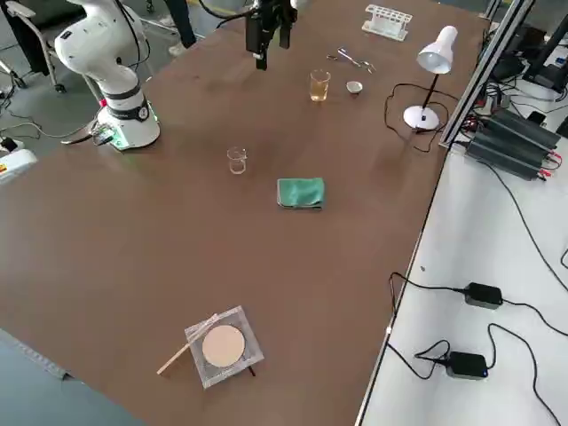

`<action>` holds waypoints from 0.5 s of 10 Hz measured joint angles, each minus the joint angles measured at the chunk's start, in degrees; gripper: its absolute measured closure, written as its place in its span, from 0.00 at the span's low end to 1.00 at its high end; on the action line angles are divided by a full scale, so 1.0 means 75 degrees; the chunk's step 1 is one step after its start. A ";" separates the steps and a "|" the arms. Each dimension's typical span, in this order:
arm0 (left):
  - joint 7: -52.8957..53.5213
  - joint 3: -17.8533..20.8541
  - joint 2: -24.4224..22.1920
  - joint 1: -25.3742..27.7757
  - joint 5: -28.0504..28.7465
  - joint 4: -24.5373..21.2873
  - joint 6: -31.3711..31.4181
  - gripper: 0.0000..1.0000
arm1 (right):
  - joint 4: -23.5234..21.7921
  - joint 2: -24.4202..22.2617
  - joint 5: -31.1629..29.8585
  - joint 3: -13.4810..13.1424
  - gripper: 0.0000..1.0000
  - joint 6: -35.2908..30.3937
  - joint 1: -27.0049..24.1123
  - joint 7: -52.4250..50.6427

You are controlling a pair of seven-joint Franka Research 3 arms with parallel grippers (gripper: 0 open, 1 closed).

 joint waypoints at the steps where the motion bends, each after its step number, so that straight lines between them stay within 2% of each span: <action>1: 0.0529 0.0025 0.0031 0.0012 0.0000 0.0000 0.0000 0.00 | -0.0062 0.0010 0.0004 -0.0017 0.00 -0.0013 -0.0017 -0.0553; 3: 0.1779 0.0082 0.0112 0.0360 -0.0184 -0.0001 0.0000 0.00 | -0.0271 0.0032 0.0016 -0.0049 0.00 -0.0015 -0.0091 -0.1217; 5: 0.3391 0.0153 0.0282 0.1587 -0.1532 -0.0033 -0.0005 0.00 | -0.0786 0.0059 0.0569 -0.0060 0.00 0.0213 -0.0111 -0.1809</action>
